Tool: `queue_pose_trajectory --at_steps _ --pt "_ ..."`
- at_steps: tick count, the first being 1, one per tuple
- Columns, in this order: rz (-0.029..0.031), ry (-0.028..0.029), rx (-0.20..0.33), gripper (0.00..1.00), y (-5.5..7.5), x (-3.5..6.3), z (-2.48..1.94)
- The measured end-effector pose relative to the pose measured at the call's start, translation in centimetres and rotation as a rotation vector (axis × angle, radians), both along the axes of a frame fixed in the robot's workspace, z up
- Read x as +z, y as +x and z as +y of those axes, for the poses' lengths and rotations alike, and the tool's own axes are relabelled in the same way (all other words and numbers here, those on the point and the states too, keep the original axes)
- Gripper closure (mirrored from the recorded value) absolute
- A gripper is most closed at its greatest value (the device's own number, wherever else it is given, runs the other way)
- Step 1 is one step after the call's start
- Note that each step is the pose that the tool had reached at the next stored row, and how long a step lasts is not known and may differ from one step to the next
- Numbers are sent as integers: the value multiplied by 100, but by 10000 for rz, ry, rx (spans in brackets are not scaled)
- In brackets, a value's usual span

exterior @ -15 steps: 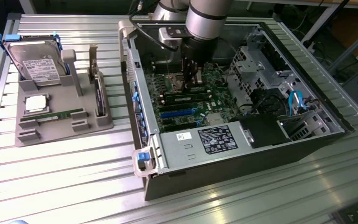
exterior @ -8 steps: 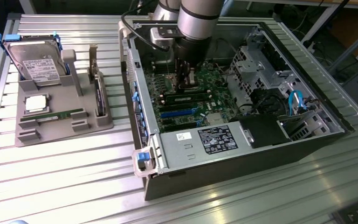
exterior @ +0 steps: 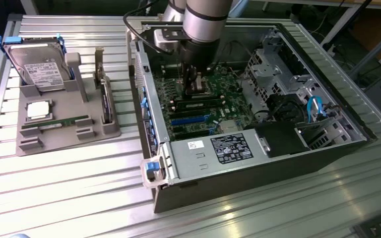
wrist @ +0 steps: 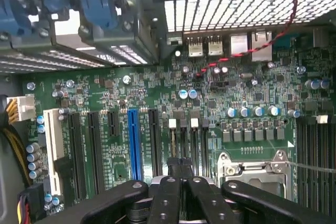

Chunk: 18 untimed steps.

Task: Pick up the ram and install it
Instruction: 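Press down the ram until it locks into place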

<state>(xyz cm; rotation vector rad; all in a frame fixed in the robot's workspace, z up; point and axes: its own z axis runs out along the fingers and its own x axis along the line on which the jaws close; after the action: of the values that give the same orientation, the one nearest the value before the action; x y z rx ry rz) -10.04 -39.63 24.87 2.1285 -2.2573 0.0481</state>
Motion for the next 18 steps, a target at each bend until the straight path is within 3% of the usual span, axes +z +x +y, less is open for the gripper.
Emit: queue_pose_trajectory --at_steps 7,18 --pt "-1 -2 1 87 -82 -15 -19" --pt "0 -31 1 87 -85 -89 -20"
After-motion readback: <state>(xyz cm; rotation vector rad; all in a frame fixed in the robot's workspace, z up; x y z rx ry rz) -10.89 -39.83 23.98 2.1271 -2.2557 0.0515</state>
